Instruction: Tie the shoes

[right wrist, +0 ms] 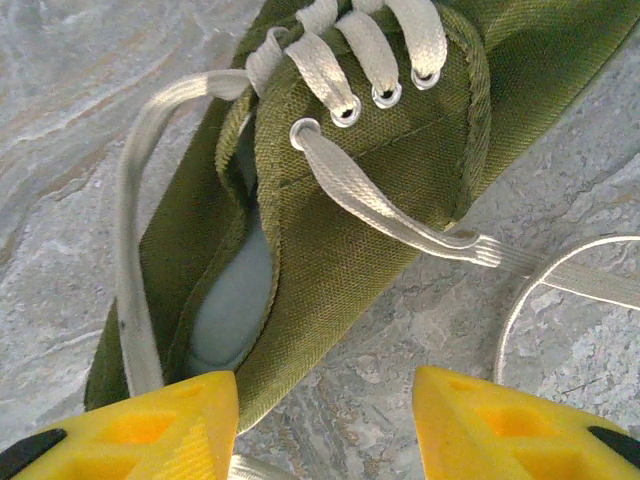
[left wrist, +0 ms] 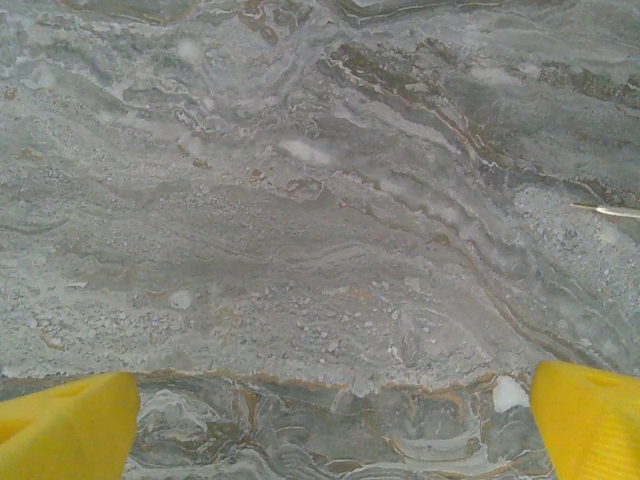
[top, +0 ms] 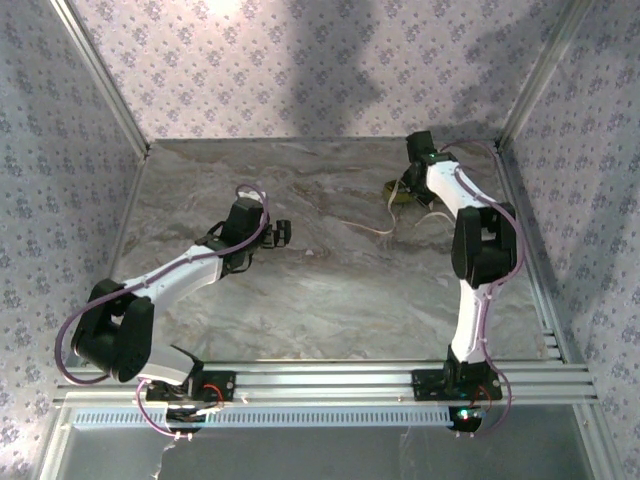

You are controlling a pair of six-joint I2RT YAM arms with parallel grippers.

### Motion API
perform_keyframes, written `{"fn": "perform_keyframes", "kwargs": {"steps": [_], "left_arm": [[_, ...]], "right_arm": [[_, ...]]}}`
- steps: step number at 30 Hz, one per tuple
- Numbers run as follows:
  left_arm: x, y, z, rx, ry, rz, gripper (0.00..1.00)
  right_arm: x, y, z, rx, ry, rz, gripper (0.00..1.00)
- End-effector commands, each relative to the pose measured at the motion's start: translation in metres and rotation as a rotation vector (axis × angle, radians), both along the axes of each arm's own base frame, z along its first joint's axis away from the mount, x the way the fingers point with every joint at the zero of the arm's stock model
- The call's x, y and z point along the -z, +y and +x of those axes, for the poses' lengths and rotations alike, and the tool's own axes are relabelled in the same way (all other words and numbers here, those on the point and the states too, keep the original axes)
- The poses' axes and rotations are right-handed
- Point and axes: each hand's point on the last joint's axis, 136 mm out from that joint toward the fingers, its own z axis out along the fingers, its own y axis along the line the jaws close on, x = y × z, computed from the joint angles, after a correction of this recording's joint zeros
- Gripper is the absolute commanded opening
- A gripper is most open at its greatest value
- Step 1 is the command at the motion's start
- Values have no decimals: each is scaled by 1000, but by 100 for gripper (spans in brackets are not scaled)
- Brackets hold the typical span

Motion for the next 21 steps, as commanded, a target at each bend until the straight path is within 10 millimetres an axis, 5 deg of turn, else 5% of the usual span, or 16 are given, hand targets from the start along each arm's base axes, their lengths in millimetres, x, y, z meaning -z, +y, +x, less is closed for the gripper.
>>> {"fn": "perform_keyframes", "kwargs": {"steps": [1, 15, 21], "left_arm": [[-10, 0, -1, 6, -20, 9, 100], [-8, -1, -6, 23, -2, 24, 100], [-9, -8, -8, 55, 3, 23, 99]], "right_arm": [[8, -2, -2, 34, 54, -19, 52], [36, 1, 24, 15, 116, -16, 56], [43, -1, 24, 13, 141, -14, 44]]}}
